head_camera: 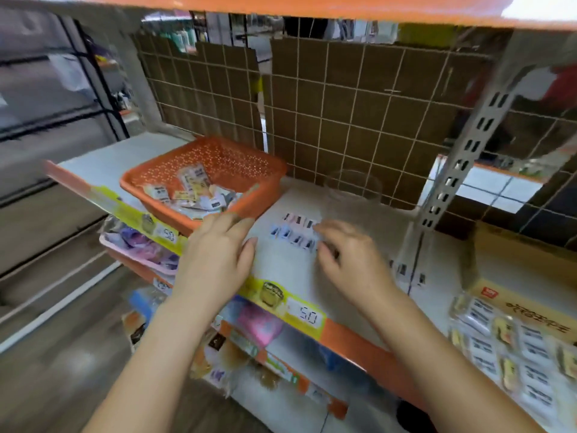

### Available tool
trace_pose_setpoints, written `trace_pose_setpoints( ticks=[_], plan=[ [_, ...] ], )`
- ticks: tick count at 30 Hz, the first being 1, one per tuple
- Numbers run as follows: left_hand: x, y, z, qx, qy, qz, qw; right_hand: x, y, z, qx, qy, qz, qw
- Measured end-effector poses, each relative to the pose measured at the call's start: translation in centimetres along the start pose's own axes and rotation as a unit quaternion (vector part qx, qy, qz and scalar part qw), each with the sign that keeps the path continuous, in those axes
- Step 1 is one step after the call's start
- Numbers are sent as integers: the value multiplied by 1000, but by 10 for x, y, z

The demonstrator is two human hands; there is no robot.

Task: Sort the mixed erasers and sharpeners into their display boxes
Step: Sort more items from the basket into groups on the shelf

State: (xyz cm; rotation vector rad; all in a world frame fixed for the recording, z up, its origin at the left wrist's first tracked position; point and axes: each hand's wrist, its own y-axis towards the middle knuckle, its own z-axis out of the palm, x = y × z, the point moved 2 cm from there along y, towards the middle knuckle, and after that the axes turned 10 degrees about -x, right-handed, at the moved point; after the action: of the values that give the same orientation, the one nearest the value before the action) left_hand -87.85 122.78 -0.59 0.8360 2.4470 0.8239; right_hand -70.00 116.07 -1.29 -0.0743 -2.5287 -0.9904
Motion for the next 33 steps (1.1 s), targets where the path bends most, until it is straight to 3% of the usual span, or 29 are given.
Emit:
trace_pose_setpoints(
  ticks=[9,17,21,28,30,33],
  plan=[
    [120,49,5,-19,31,-51,998,31,91,83,59,39,-42,997],
    [218,121,46,112,33,-49,992,58,173,176,180,-3,104,978],
    [231,157,74,207,45,20,977,66,193,223,270,17,199,942],
    [227,183,110,314,37,17,949,70,196,277,355,16,340,871],
    [225,191,116,329,36,-12,944,70,196,277,390,-17,331,859],
    [225,197,121,359,20,-31,932,69,197,275,375,-11,310,873]
  ],
)
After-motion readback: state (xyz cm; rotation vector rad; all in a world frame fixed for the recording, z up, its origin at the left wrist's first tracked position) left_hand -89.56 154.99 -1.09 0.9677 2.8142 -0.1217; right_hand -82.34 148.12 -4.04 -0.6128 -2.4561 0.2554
